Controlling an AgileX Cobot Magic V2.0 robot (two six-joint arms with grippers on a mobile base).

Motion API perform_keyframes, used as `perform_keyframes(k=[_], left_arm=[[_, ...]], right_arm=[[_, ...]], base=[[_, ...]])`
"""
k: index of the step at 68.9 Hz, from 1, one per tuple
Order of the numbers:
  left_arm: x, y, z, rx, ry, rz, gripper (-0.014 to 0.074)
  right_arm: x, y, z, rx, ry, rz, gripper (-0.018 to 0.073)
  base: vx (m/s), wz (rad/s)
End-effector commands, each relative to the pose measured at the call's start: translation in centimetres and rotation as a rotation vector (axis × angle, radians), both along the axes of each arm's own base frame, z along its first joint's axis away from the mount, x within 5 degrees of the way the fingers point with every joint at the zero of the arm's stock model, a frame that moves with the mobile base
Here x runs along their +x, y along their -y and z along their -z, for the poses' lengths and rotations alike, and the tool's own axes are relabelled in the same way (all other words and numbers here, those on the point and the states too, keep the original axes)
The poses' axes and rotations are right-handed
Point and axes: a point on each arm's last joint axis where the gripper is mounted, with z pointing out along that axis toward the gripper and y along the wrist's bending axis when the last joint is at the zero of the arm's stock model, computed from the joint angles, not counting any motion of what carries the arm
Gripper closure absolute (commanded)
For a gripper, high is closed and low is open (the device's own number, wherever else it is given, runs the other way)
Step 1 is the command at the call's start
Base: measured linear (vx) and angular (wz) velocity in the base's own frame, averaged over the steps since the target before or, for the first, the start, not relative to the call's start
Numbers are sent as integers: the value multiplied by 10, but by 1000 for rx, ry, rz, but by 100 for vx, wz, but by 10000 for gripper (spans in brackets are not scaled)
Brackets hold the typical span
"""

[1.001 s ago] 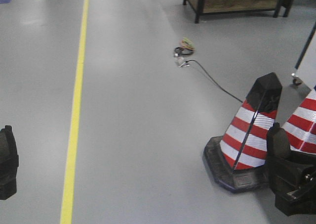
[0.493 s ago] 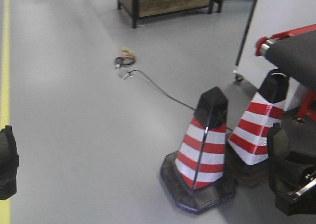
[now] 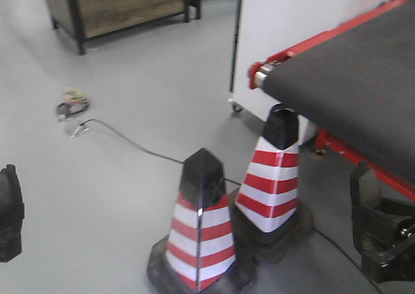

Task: Move and align brake pads A on conveyor
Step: 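Turn past the red-white cones and stop at the black conveyor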

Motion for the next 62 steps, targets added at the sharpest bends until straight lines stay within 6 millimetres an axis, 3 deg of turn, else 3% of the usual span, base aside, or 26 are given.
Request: perform_keyframes(k=[1, 62], left_arm=[[5, 2, -15, -32, 108, 5, 461], [5, 2, -15, -32, 109, 5, 461]], right_arm=[[4, -1, -18, 32, 117, -4, 569], [4, -1, -18, 32, 117, -4, 569]], base=[[34, -57], [25, -67]])
